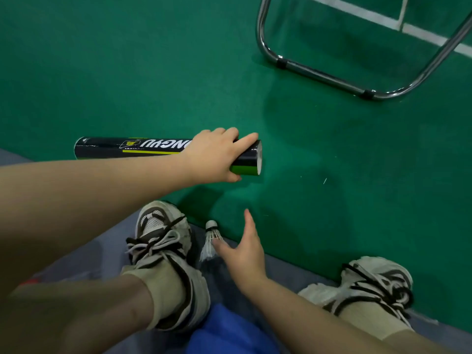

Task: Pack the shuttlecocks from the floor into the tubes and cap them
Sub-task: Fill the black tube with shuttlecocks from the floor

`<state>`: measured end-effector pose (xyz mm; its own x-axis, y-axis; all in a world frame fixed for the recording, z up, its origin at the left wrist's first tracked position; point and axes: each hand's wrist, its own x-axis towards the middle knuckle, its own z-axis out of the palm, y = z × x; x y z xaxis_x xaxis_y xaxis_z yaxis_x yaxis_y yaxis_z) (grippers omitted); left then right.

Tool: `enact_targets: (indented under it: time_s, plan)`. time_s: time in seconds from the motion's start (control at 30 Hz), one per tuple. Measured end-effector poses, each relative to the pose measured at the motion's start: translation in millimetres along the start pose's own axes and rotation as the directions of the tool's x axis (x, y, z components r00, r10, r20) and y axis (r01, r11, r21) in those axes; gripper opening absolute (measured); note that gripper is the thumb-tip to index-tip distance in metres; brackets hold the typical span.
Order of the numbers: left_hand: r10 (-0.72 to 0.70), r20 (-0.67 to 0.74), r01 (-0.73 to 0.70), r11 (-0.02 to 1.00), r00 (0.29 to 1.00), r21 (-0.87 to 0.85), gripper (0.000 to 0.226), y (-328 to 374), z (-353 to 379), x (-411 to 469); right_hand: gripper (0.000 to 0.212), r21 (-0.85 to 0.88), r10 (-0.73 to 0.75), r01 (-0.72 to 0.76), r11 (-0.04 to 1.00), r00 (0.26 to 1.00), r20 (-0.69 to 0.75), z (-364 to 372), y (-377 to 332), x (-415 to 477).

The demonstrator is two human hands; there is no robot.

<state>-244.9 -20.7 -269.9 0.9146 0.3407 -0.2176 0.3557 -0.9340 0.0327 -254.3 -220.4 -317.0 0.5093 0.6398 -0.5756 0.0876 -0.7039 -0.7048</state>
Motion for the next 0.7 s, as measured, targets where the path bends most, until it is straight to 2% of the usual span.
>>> enact_targets:
  time_s: [0.2, 0.3, 0.4, 0.5, 0.6, 0.7]
  plan:
    - [-0.009, -0.009, 0.008, 0.999, 1.000, -0.031, 0.093, 3, -2, -4, 0.086, -0.257, 0.130, -0.092, 0.962, 0.982, 0.136, 22, 14, 6]
    - [-0.025, -0.017, 0.024, 0.999, 1.000, -0.043, 0.093, -1, -1, -5, 0.079, -0.294, 0.179, -0.134, 0.947, 0.975, 0.134, 30, 16, 10]
    - [-0.049, -0.034, 0.048, 0.998, 0.998, -0.051, 0.093, -7, -3, -4, 0.074, -0.176, 0.192, -0.173, 0.969, 0.976, 0.099, 28, 12, 16]
    - [-0.082, -0.054, 0.078, 0.994, 0.995, -0.070, 0.094, -12, -7, -1, 0.066, -0.003, 0.172, -0.172, 0.985, 0.984, -0.045, 11, 4, 25]
    - [-0.110, -0.071, 0.103, 0.990, 0.991, -0.095, 0.094, -15, -12, 2, 0.055, 0.189, 0.122, -0.080, 0.979, 0.967, -0.224, -22, -8, 37]
    - [-0.125, -0.074, 0.116, 0.987, 0.989, -0.111, 0.093, -14, -16, 4, 0.045, 0.401, 0.127, 0.024, 0.916, 0.930, -0.345, -68, -23, 56]
